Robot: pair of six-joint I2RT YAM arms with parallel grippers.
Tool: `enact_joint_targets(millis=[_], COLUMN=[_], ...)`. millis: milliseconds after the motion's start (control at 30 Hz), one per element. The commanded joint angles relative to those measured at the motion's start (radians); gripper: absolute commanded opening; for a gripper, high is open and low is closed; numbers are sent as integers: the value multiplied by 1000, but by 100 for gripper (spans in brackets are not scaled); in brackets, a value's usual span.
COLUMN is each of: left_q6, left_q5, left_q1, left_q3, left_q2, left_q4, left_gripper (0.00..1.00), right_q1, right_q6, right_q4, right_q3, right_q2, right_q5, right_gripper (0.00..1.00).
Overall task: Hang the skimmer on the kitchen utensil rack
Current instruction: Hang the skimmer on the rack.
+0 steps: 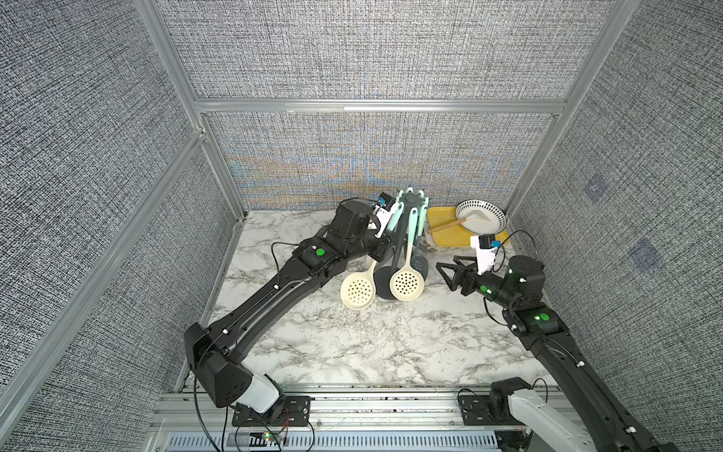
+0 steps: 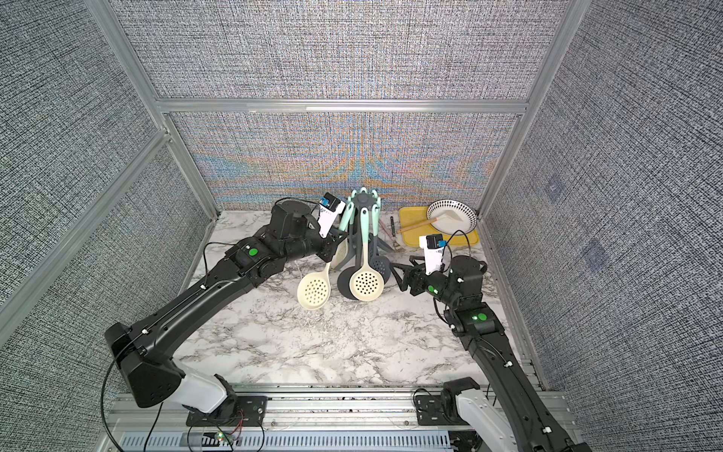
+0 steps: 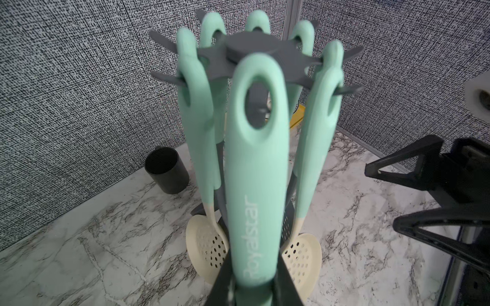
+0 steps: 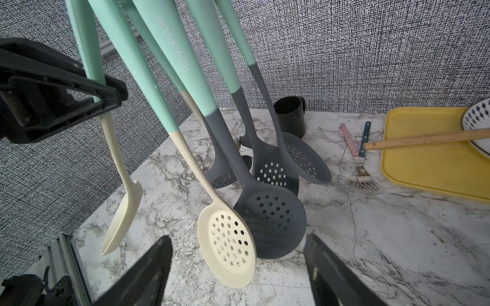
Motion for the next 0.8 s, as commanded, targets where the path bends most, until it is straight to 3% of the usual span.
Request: enact_joint_targets(millis=[0, 733, 767], left_q6=[-3, -4, -4], left_q5=[4, 28, 28], left_q1=[3, 11, 11], left_q3=[-9, 41, 40], left_q2=[0, 73, 77], left_q4=[-6, 9, 8], left_gripper=[3, 2, 7], right_q1=[0, 1, 0], right_q6=[7, 8, 10], right_q4=[19, 8, 9], right_q3=[1, -21, -21], right_q2=[4, -14, -15], right_q5=[-13, -12, -12], right_gripper=[81, 81, 81])
